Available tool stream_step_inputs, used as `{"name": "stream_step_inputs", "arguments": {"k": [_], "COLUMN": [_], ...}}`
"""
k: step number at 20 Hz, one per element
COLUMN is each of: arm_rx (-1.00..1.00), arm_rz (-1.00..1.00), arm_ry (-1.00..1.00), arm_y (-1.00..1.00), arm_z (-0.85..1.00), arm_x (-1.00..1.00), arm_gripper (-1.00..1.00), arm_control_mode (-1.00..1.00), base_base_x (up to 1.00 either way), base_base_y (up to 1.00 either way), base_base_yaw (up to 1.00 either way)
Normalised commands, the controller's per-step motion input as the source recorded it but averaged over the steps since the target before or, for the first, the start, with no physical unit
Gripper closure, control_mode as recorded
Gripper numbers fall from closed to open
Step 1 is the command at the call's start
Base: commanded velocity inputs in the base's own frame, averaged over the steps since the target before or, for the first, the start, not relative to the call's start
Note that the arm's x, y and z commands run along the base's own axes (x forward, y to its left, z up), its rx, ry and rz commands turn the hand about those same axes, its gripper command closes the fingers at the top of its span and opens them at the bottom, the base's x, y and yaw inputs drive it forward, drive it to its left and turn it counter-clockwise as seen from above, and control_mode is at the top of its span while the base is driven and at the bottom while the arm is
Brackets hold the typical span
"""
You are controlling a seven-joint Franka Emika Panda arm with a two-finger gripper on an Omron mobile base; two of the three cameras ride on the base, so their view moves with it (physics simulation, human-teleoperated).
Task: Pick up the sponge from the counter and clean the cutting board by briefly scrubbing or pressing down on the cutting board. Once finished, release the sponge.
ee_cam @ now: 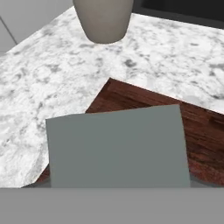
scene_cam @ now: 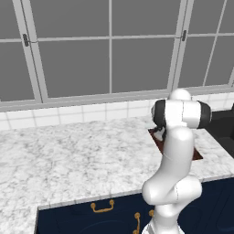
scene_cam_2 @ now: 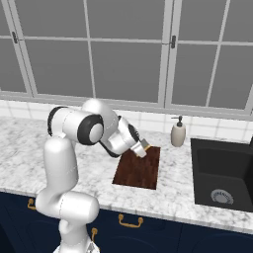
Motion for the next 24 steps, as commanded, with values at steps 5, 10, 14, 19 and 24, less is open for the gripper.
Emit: {"name": "stream_step_inputs", "arguments": {"k": [5, 10, 14, 19, 24], "arm_rx": [-0.06, -0.14, -0.19, 0.03, 0.09], "arm_rz": [0.17, 0.18, 0.29, 0.31, 0.23], "arm_ry": [0.06, 0.10, 0.01, -0.31, -0.25], "arm_y": [0.44, 0.34, 0.02, -0.50, -0.09], "arm_z": [-0.30, -0.31, -0.46, -0.81, -0.78], "arm_x": [-0.50, -0.40, -0.52, -0.66, -0.12], "arm_gripper": [1.00, 1.00, 1.00, 1.00, 1.00], "arm_control_mode": [-1.00, -1.00, -1.00, -1.00, -1.00], "base_base_x": [0.00, 0.00, 0.00, 0.00, 0.00], "base_base_y": [0.00, 0.00, 0.00, 0.00, 0.00], "base_base_yaw": [0.00, 0.00, 0.00, 0.00, 0.00]}}
